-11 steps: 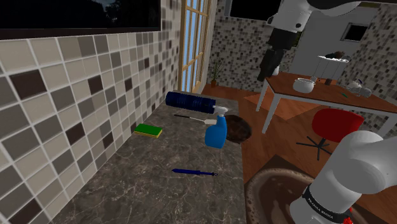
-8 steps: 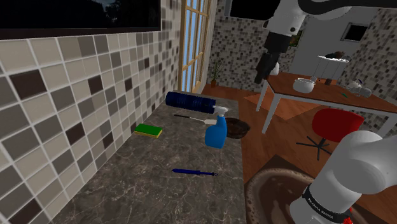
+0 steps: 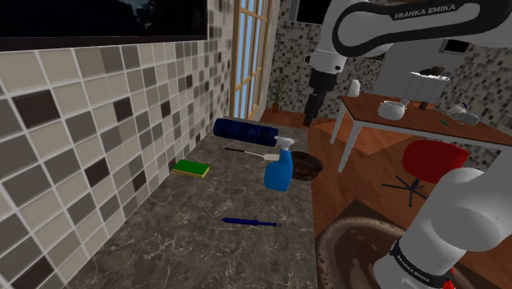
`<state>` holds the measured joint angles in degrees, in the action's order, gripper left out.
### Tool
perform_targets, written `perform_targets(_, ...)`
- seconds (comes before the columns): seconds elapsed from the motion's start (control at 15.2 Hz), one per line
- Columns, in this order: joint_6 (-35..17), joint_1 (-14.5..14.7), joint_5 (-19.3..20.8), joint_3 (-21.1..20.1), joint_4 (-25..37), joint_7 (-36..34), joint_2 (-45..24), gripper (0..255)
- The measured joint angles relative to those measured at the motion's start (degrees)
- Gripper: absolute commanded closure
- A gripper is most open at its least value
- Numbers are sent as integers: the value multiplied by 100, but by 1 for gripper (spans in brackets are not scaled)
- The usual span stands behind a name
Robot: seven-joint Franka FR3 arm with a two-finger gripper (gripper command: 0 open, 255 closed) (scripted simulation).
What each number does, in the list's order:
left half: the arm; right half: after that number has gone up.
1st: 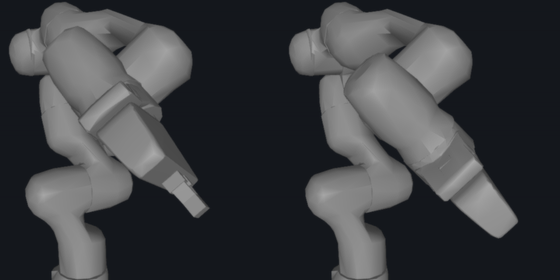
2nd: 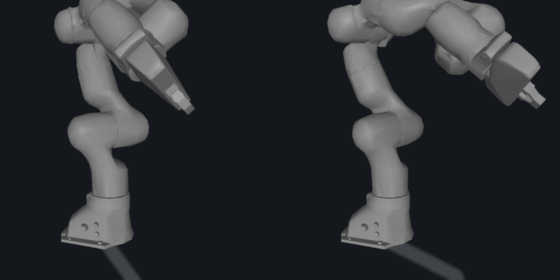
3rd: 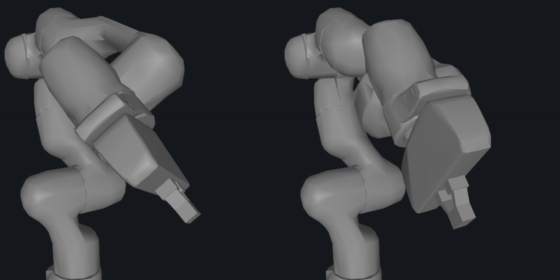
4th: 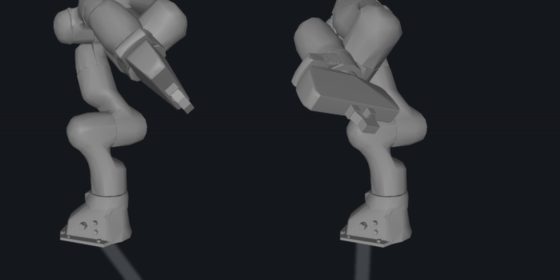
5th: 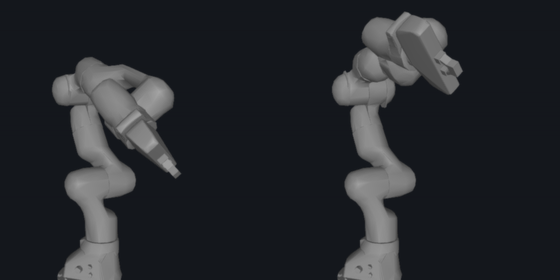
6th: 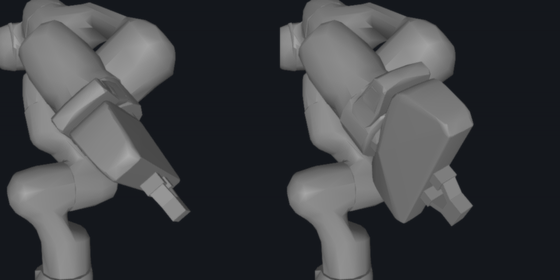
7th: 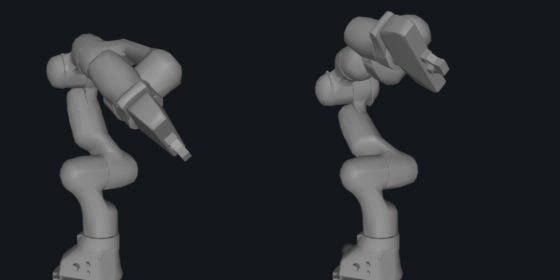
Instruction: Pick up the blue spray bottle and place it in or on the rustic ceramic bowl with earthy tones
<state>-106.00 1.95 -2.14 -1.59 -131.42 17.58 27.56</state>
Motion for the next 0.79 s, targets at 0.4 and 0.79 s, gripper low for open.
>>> perform_targets(0.4, -775, 141, 122, -39, 130, 529, -1123, 0)
perform_targets(0.79, -1245, 167, 157, -54, -31, 650, -1481, 0)
